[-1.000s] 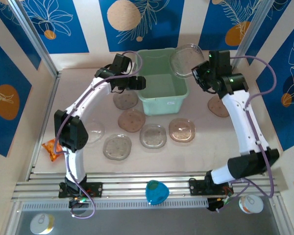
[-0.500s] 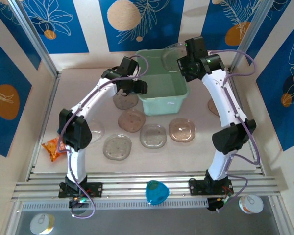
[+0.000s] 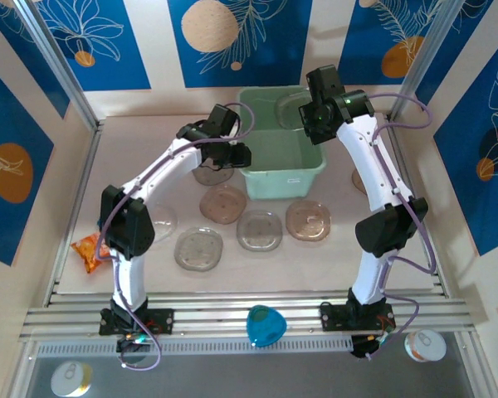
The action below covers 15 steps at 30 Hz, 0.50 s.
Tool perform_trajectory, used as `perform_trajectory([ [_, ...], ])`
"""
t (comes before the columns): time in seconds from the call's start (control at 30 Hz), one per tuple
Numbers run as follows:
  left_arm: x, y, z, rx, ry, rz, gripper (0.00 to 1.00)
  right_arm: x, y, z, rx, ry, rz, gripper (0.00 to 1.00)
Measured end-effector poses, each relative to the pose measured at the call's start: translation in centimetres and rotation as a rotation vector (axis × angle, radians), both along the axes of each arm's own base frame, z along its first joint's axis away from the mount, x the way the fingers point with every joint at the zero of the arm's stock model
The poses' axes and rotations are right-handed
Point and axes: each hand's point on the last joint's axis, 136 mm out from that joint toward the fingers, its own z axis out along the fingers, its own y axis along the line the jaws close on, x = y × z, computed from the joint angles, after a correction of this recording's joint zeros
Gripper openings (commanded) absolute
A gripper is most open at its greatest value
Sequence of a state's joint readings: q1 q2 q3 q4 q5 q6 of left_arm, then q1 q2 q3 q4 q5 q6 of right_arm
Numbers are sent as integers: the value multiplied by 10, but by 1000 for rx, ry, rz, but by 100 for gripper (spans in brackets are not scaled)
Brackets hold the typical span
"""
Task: Place the plates into the plastic bin on the countertop
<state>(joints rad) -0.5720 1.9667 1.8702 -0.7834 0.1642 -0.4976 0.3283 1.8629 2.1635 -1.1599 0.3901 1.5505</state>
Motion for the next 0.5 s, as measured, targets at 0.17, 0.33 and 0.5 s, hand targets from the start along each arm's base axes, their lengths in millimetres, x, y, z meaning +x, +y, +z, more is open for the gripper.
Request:
perform_trajectory([
  [0.17,-11,-7,-1,-7,9,-8,33,-1,1,4,18,1,-20,0],
  [0.33,-15,-10,-1,-11,9,-10,50,7,8,2,31,6,-34,0],
  [0.5,-11,-5,0,14,-13,1,58,16,19,-10,35,37,-42,0],
])
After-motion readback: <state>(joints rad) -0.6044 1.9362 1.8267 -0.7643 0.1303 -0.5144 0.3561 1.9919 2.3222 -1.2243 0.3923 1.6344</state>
